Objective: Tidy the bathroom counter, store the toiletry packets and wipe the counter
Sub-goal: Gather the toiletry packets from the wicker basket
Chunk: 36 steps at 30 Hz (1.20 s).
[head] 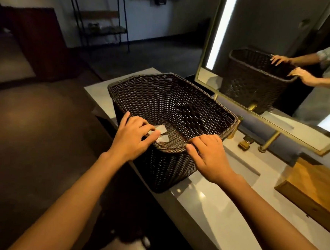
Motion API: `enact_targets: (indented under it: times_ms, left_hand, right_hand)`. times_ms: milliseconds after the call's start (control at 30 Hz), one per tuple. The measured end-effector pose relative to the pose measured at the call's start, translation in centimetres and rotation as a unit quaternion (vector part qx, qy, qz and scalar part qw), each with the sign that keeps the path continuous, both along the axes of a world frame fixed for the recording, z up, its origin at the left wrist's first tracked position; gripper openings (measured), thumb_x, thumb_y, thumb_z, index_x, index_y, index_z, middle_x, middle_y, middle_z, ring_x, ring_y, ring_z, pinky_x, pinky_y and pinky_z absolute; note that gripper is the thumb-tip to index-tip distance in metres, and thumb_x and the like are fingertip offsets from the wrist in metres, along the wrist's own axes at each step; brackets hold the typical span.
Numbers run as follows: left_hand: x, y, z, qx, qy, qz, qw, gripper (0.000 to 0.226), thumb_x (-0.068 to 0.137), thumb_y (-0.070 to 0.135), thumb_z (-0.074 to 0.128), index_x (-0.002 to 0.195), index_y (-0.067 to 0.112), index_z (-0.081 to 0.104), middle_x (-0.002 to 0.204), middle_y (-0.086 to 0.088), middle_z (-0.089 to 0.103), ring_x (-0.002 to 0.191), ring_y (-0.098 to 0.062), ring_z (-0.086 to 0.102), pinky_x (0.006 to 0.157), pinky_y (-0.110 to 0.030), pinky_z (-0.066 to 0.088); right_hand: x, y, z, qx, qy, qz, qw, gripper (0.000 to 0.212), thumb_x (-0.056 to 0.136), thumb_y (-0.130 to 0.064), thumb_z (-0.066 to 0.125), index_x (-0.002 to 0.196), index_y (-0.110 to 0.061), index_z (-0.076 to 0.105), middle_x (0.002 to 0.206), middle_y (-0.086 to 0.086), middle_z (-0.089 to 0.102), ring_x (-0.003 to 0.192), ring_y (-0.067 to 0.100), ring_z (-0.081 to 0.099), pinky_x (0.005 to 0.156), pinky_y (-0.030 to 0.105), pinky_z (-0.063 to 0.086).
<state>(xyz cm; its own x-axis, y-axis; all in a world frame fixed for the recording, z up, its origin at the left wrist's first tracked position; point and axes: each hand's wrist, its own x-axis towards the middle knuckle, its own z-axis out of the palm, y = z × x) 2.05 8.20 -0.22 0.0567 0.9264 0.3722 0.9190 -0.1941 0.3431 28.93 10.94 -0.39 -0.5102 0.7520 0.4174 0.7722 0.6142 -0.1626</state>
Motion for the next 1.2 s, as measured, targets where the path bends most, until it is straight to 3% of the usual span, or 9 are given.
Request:
enact_targets:
  times_ms: [167,400,633,767,900,1067,1200]
  left_hand:
    - [-1.1,1.6,-0.8,0.033,-0.029,0.003,0.999,0.053,0.095,0.058,0.037,0.102,0.022,0.076,0.106,0.005,0.065,0.115,-0.017,0.055,0.124,-0.055,0.011]
    - [-3.2,4.0,-1.8,0.083,-0.03,-0.013,0.996,0.048,0.098,0.05,0.041,0.101,0.019,0.078,0.107,0.0,0.068,0.111,-0.021,0.058,0.122,-0.054,0.015]
    - [-4.5,4.8,-2.3,0.102,-0.026,-0.01,0.994,0.05,0.1,0.047,0.041,0.102,0.016,0.079,0.108,-0.003,0.069,0.111,-0.021,0.057,0.122,-0.052,0.017]
    - [-4.1,4.5,-2.1,0.095,-0.039,-0.006,0.995,0.052,0.103,0.047,0.039,0.104,0.014,0.079,0.111,-0.004,0.069,0.113,-0.02,0.056,0.121,-0.057,0.018]
    - [-3.6,4.0,-1.8,0.079,-0.064,0.013,0.995,0.051,0.104,0.042,0.037,0.105,0.014,0.079,0.116,-0.004,0.069,0.12,-0.02,0.053,0.12,-0.062,0.016]
    - [-2.9,4.0,-1.7,0.063,-0.085,0.039,0.994,0.042,0.099,0.03,0.041,0.106,0.014,0.079,0.12,-0.003,0.068,0.126,-0.026,0.052,0.12,-0.064,0.014]
    - [-2.7,4.1,-2.0,0.072,-0.101,0.046,0.991,0.048,0.104,0.034,0.036,0.105,0.013,0.079,0.121,-0.005,0.068,0.127,-0.028,0.052,0.119,-0.067,0.014]
  right_hand:
    - [-0.1,0.2,-1.0,0.008,0.039,0.007,0.999,0.043,0.104,-0.047,0.03,0.099,-0.021,0.064,0.091,-0.007,0.057,0.087,0.016,0.05,0.086,0.038,0.036]
    - [-0.1,0.3,-1.1,0.007,0.041,0.021,0.999,0.041,0.103,-0.041,0.036,0.106,-0.016,0.068,0.1,-0.004,0.061,0.091,0.019,0.053,0.087,0.039,0.037]
    - [0.9,1.6,1.0,-0.066,-0.07,0.088,0.991,0.03,0.104,-0.045,0.032,0.098,-0.031,0.057,0.089,-0.016,0.049,0.082,0.01,0.048,0.083,0.032,0.034]
    - [0.8,4.1,3.2,-0.161,-0.162,0.164,0.96,0.034,0.104,-0.054,0.02,0.082,-0.036,0.04,0.076,-0.015,0.044,0.072,0.006,0.044,0.075,0.028,0.038]
    - [-0.5,7.2,4.6,-0.225,-0.216,0.227,0.922,0.06,0.096,-0.067,0.004,0.09,-0.032,0.052,0.08,-0.011,0.052,0.077,0.008,0.052,0.074,0.03,0.046]
    - [-4.0,11.8,3.1,-0.354,-0.206,0.3,0.862,0.048,0.096,-0.065,0.033,0.108,-0.028,0.06,0.091,-0.007,0.066,0.083,0.007,0.06,0.081,0.03,0.048]
    - [-7.2,14.2,1.2,-0.302,-0.355,0.298,0.833,0.031,0.097,-0.042,0.05,0.114,-0.017,0.057,0.109,0.011,0.065,0.101,0.029,0.063,0.09,0.04,0.053]
